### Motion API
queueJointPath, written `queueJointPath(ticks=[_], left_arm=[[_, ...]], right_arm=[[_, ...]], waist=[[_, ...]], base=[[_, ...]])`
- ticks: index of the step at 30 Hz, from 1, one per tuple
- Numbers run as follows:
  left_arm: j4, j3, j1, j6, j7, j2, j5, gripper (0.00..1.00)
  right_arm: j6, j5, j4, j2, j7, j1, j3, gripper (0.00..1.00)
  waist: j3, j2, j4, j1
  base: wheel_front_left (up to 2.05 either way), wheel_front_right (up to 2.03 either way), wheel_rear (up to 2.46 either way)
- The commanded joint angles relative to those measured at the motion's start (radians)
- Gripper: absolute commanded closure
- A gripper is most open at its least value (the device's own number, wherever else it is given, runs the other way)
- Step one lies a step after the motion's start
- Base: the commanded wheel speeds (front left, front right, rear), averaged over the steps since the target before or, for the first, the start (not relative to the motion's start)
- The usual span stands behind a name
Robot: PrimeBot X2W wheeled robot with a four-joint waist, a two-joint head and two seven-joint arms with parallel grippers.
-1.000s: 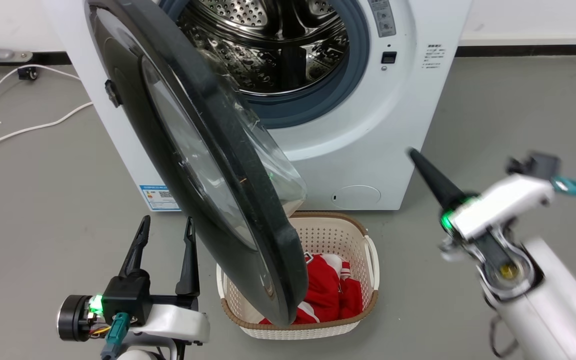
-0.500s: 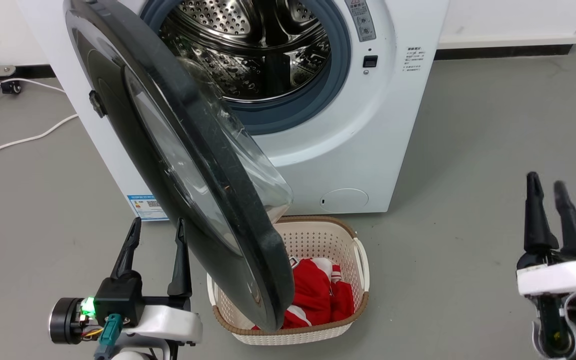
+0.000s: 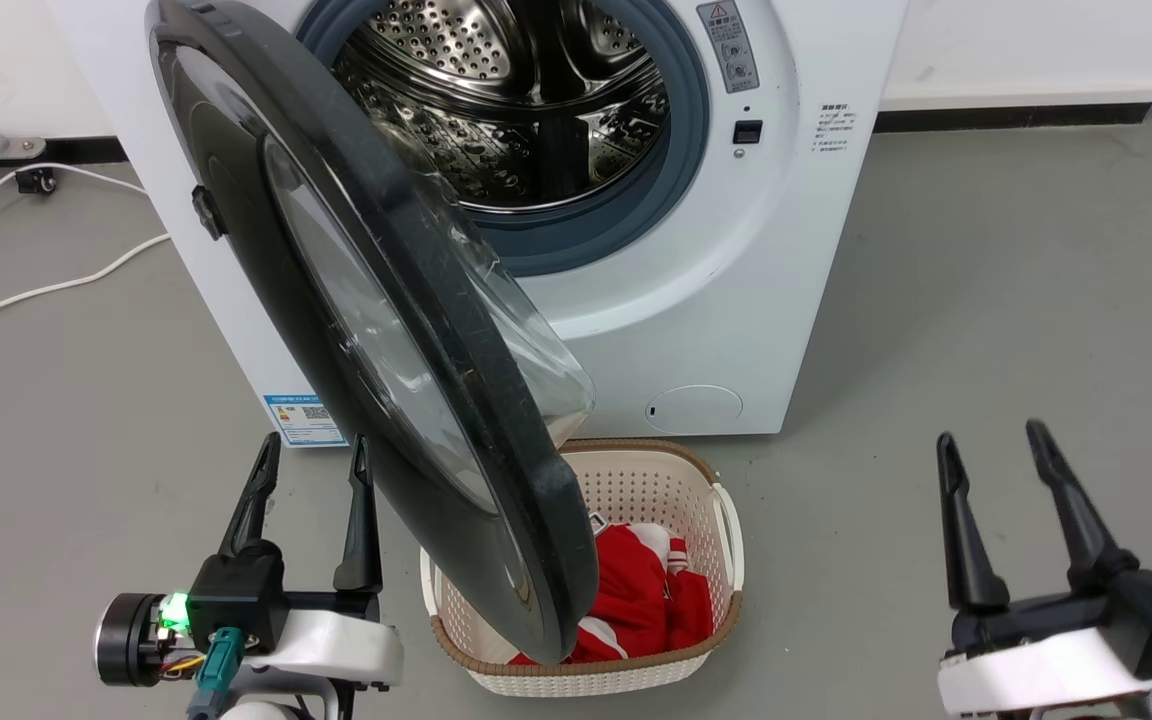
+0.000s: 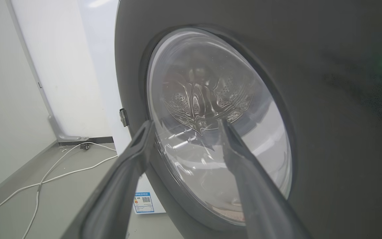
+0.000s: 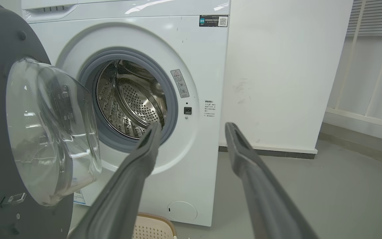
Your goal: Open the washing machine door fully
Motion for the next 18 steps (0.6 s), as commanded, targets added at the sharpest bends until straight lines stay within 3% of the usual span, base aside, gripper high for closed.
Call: queueJointPath(ticks=[1,18], left_arm=[[-0.004,0.0,0.002,-0.001,-0.003,0.003,0.004,0.0],[-0.003,-0.011,0.018,-0.003,-0.003,0.007,0.008,0.0]], right_arm=[[-0.001,-0.007,0.015,0.004,0.001,0.02,0.003,0.0],[-0.001,0.023,0.087,0.006,-0.003,0.009,-0.007,0.0]], waist=[[-0.001,0.0,0.0,0.0001],[-0.01,0.0,-0.005,0.0001]], base=[[0.0,0.0,0.0],[0.0,0.0,0.0]])
